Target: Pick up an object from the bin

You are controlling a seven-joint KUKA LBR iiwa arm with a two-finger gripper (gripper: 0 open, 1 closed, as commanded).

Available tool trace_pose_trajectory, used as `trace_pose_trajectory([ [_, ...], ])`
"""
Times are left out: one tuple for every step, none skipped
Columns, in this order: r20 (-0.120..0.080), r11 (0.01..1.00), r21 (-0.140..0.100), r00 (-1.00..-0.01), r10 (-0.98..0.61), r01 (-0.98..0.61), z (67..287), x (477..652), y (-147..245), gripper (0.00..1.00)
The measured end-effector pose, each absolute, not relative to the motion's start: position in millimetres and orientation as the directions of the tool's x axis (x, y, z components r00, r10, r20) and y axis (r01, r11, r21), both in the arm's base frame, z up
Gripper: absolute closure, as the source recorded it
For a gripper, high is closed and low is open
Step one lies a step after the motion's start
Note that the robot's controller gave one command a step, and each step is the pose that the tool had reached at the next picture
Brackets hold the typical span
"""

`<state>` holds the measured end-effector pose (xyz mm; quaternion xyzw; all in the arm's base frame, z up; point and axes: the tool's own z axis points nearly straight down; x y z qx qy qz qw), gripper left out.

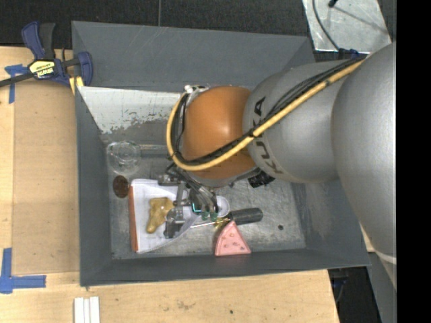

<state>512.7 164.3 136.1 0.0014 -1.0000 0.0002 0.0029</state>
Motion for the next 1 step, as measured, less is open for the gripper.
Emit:
trace_pose_trajectory([
  [-0.002, 1.000, 0.001, -1.000, 0.000, 0.000, 139.8, 514.9, 163.8, 0.00],
])
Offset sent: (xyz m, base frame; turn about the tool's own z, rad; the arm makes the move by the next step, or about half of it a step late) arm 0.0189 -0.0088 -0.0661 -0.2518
